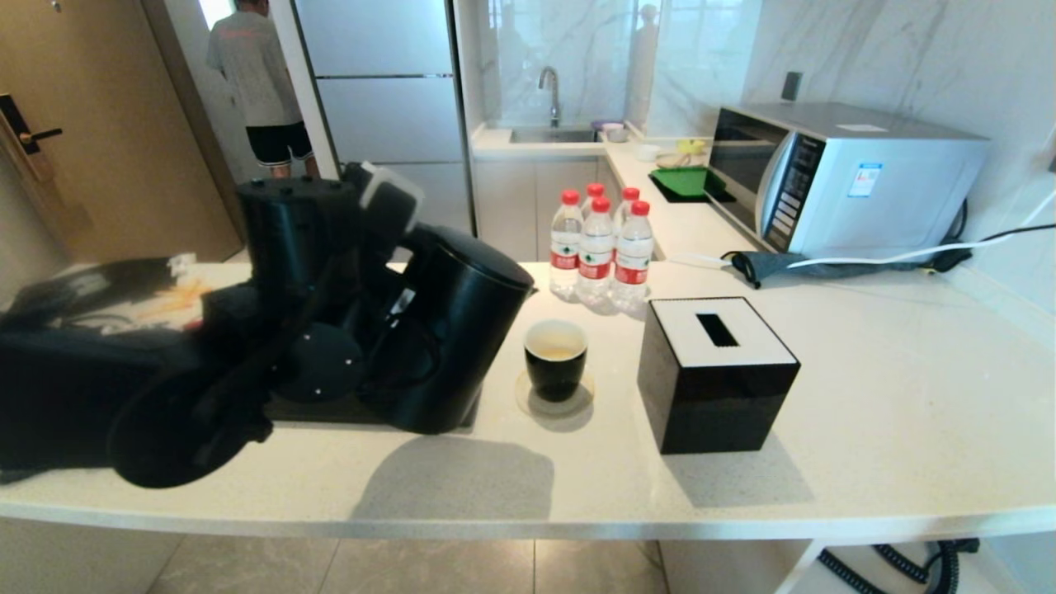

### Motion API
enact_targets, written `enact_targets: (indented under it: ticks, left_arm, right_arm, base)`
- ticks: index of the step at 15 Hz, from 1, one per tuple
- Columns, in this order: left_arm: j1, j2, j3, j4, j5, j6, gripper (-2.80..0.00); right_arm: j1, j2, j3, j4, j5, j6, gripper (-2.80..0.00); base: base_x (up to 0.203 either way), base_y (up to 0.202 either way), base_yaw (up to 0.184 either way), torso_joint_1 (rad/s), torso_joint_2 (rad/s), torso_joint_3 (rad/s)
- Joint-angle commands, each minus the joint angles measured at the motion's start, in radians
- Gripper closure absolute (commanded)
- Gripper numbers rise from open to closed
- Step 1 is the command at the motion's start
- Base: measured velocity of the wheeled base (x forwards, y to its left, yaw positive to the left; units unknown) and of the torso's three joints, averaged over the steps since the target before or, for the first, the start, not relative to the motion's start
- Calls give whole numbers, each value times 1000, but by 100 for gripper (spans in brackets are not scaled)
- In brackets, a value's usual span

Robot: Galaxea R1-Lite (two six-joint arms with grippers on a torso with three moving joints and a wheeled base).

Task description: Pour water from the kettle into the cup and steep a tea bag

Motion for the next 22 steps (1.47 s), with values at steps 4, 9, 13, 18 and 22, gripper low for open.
enact_targets:
  ticks: [4,9,13,18,22]
  left_arm:
    - [83,-118,62,-5,-5,-72,0]
    - [232,-162,99,-5,-48,-199,0]
    - [384,-179,121,-10,-142,-256,0]
    - [608,-170,230,-173,-338,-300,0]
    - [710,-95,334,-383,-471,-362,0]
  right_arm:
    - [0,1,0,0,1,-1,0]
    - [0,1,0,0,1,-1,0]
    - [0,1,0,0,1,-1,0]
    - [0,1,0,0,1,0,0]
    - [0,1,0,0,1,0,0]
  base:
    - [0,0,0,0,0,0]
    - [0,0,0,0,0,0]
    - [0,0,0,0,0,0]
    - [0,0,0,0,0,0]
    - [0,0,0,0,0,0]
